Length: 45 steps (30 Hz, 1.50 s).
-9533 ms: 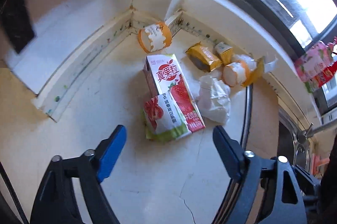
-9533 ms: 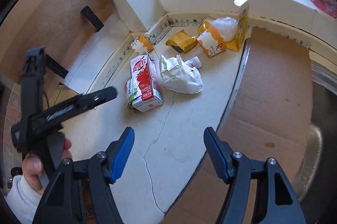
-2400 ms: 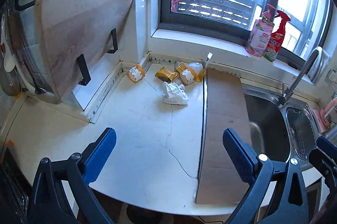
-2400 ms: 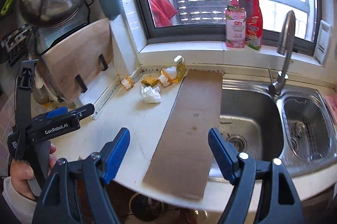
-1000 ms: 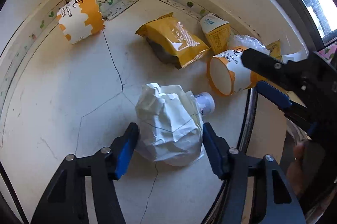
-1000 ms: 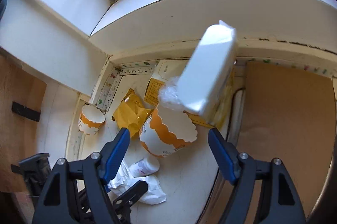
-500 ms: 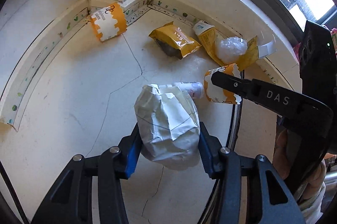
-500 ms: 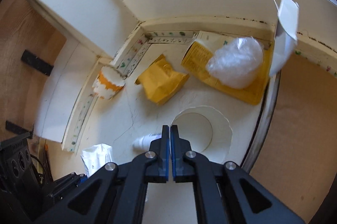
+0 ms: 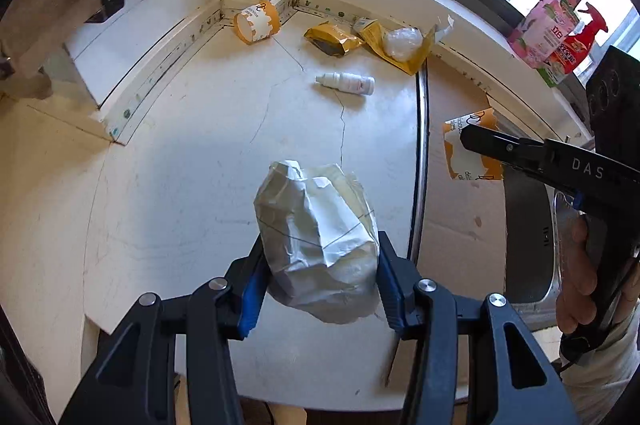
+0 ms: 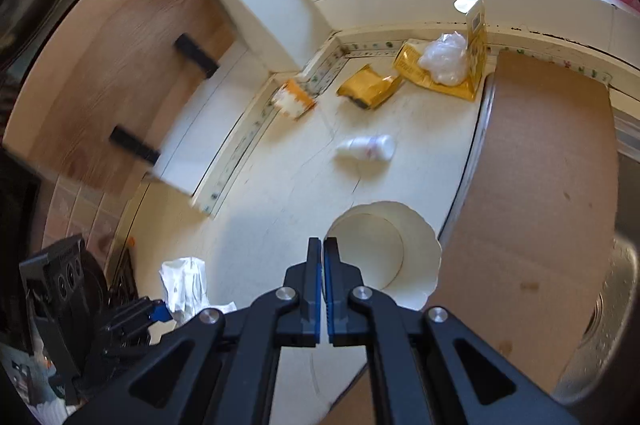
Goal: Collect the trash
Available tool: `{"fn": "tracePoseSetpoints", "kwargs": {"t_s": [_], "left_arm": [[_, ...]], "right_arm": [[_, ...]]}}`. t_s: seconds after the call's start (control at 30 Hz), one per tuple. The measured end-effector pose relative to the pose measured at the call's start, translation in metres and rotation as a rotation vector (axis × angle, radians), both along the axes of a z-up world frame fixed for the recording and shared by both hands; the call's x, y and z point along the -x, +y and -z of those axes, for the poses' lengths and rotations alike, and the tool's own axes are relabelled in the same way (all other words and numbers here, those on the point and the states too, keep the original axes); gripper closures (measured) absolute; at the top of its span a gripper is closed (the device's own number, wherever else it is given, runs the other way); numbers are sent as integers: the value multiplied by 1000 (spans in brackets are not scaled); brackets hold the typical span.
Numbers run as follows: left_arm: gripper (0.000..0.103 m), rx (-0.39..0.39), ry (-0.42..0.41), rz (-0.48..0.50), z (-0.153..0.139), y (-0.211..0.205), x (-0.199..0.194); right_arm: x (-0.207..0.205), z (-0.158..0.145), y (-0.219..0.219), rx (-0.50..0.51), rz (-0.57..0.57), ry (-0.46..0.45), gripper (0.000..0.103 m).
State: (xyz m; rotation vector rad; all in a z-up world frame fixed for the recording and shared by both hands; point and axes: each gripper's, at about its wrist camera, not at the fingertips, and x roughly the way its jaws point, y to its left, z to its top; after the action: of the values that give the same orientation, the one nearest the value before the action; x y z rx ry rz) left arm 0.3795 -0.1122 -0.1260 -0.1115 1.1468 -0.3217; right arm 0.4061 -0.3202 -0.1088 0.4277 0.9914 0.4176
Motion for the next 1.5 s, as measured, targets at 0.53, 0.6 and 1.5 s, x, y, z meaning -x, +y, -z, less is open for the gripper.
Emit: {"fn": "tracePoseSetpoints", "kwargs": {"t_s": [0.53,0.6,1.5], "left_arm": [[55,172,-138,232,-61,66,179],[55,182,-140,250,-59,77,202],[55,21,315,73,194,151,281]], "right_arm": [[234,-49,91,67,122,-105,102],[262,-44,107,76,131,-87,102],[327,193,167,-5,97,396,102]]}}
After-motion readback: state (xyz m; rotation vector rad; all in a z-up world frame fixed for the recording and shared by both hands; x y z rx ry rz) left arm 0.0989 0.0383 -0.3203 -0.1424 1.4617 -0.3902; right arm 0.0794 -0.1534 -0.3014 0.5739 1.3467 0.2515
